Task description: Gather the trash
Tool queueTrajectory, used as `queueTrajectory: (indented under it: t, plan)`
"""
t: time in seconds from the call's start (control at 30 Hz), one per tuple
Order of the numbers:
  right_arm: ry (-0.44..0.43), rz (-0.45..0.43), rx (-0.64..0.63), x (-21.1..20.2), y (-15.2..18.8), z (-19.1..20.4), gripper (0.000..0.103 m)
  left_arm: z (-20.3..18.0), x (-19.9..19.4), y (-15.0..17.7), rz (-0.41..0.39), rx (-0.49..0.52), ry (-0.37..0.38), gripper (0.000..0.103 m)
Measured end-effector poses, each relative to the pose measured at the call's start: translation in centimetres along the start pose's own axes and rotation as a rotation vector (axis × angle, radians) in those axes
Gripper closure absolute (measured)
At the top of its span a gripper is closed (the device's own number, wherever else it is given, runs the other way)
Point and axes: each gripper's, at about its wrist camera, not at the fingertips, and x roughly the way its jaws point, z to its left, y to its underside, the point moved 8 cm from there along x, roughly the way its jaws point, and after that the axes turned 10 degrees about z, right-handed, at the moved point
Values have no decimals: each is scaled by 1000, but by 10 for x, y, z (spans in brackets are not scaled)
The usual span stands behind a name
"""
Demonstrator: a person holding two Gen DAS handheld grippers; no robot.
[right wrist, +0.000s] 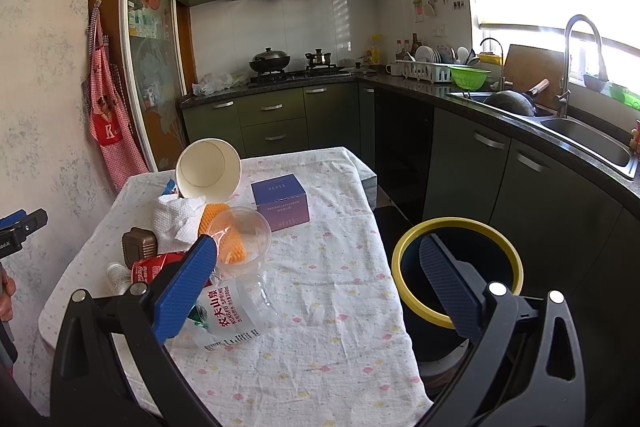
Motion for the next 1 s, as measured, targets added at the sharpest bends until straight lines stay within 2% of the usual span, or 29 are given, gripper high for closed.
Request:
queueTrajectory:
  t: [1.0]
  plan:
    - [4, 13, 11, 9, 4, -3, 6, -2, 9, 9, 24, -3, 9, 4]
